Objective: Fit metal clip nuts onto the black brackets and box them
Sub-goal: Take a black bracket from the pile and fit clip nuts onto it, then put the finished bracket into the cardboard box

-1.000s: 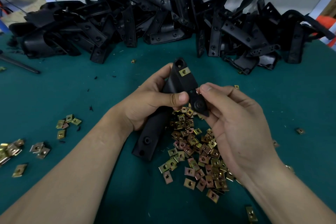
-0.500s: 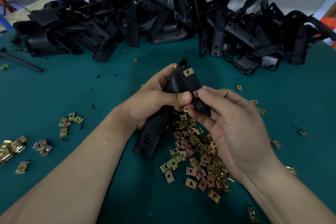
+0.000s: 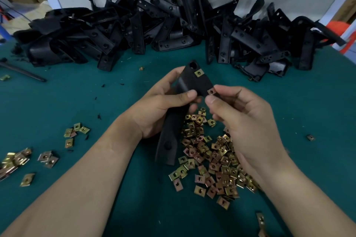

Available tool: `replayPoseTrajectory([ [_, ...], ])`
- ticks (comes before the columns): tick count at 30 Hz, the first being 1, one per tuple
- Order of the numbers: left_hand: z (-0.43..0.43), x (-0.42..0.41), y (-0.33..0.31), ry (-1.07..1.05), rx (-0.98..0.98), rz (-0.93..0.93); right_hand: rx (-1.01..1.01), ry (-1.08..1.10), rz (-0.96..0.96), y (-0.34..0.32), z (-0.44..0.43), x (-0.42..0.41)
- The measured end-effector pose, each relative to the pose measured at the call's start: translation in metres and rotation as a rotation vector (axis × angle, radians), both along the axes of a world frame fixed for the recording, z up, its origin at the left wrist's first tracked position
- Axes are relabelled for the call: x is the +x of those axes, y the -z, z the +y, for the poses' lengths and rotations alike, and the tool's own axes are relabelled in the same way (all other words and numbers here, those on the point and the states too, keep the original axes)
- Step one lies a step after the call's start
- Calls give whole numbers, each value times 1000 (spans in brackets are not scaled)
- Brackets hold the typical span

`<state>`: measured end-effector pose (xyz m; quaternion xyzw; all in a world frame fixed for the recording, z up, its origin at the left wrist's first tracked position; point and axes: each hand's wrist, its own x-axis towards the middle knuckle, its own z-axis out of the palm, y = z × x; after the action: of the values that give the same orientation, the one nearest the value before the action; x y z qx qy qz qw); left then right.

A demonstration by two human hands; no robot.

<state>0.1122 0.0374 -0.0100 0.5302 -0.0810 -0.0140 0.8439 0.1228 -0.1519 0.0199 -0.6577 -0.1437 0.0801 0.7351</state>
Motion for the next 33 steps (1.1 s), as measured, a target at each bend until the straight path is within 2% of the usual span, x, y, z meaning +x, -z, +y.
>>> replayPoseTrajectory([
  [3, 0, -5, -4, 109, -92, 24, 69, 75, 5, -10, -4, 6],
  [5, -6, -9, -8, 109, -47, 44, 136, 122, 21, -21, -7, 9],
  [7, -17, -12, -15, -21, 62, 62, 162, 149, 33, -34, -13, 9],
  [10, -39, -17, -31, -229, 74, 54, 142, 170, 33, -53, -33, 0],
  [16, -89, -43, -56, -327, 49, -31, 15, 84, 64, -71, -100, -50],
  [20, -139, -59, -65, -186, 56, 5, -14, 39, 27, -82, -157, -88],
  [24, -185, -69, -68, -31, 84, 87, 31, 149, 21, -80, -214, -118],
  [33, -295, -94, -67, 231, 38, 192, 348, 354, 152, -62, -311, -189],
])
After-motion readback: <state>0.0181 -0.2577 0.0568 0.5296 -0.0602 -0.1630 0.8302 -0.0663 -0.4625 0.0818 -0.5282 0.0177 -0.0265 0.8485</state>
